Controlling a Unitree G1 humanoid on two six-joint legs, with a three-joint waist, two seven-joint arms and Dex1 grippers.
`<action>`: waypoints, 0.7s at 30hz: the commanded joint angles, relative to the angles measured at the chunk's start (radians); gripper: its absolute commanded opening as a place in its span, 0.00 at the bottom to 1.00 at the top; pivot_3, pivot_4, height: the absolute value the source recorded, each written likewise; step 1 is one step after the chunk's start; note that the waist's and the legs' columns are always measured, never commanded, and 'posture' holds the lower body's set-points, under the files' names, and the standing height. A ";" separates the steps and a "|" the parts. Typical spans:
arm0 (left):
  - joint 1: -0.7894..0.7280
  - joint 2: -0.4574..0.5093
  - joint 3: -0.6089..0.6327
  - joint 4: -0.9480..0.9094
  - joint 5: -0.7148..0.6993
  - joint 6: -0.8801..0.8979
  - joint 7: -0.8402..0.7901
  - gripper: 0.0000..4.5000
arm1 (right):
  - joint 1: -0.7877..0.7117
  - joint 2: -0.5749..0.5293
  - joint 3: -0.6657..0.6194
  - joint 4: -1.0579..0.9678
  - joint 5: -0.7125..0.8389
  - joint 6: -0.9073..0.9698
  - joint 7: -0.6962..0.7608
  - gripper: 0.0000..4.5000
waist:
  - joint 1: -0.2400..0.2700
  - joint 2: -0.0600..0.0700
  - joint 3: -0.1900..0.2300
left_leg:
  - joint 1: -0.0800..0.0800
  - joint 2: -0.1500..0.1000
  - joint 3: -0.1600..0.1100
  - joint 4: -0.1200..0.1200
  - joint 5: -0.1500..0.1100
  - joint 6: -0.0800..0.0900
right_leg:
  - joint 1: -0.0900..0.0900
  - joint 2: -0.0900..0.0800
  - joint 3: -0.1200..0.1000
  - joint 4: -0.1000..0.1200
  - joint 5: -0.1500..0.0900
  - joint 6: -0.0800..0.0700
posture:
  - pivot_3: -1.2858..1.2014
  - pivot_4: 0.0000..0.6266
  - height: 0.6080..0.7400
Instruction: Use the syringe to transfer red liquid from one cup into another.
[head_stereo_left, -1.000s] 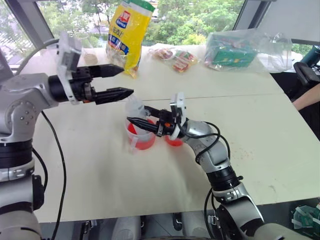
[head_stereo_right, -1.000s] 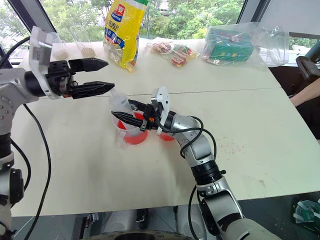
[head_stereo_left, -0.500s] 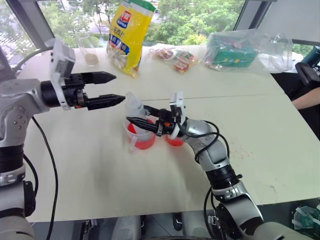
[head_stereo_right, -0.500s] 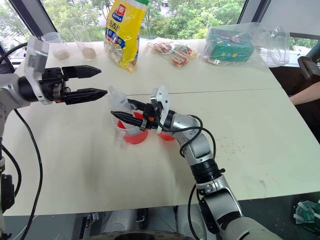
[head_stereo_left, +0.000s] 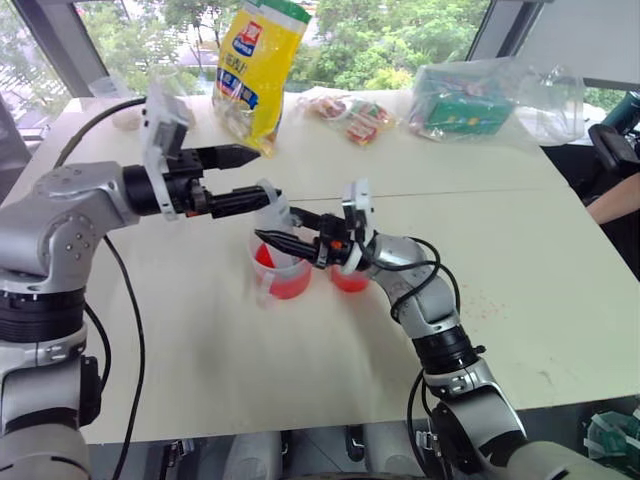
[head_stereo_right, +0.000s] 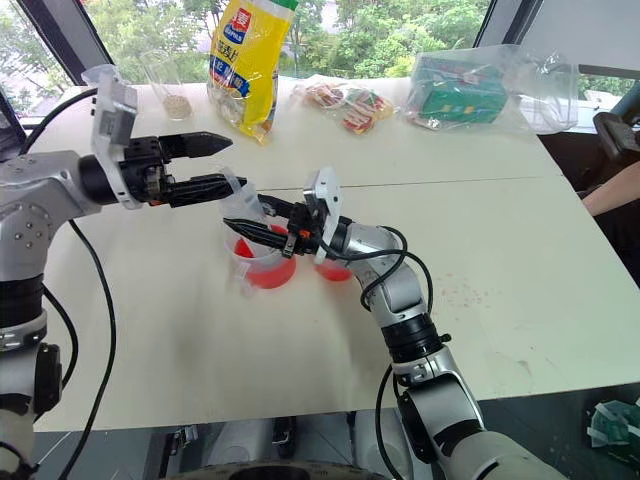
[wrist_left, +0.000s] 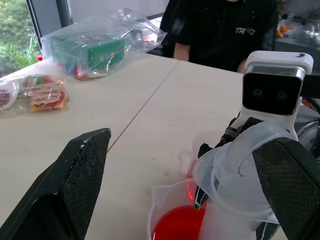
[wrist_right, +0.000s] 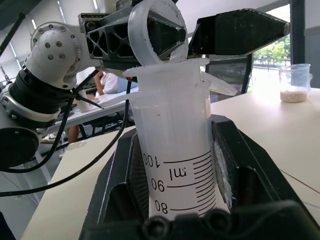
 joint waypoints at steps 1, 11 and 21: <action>-0.021 -0.008 0.005 -0.059 -0.029 -0.002 0.000 0.60 | -0.029 0.014 0.016 -0.014 0.003 -0.004 0.003 0.30 | -0.001 0.000 0.000 | 0.000 0.000 0.000 0.000 0.000 0.000 | 0.000 0.000 0.000 0.000 0.000 0.000 | 0.52 0.24 1.00; -0.024 -0.008 0.017 -0.081 -0.051 0.004 -0.001 0.01 | -0.027 0.005 0.028 -0.021 0.015 0.042 0.019 0.30 | 0.000 0.000 0.000 | 0.000 0.000 0.000 0.000 0.000 0.000 | 0.000 0.000 0.000 0.000 0.000 0.000 | 0.52 0.24 1.00; -0.114 -0.044 0.079 -0.023 -0.108 0.040 0.064 0.01 | -0.016 -0.016 0.060 -0.018 0.014 0.075 0.041 0.30 | 0.001 0.000 0.000 | 0.000 0.000 0.000 0.000 0.000 0.000 | 0.000 0.000 0.000 0.000 0.000 0.000 | 0.52 0.24 1.00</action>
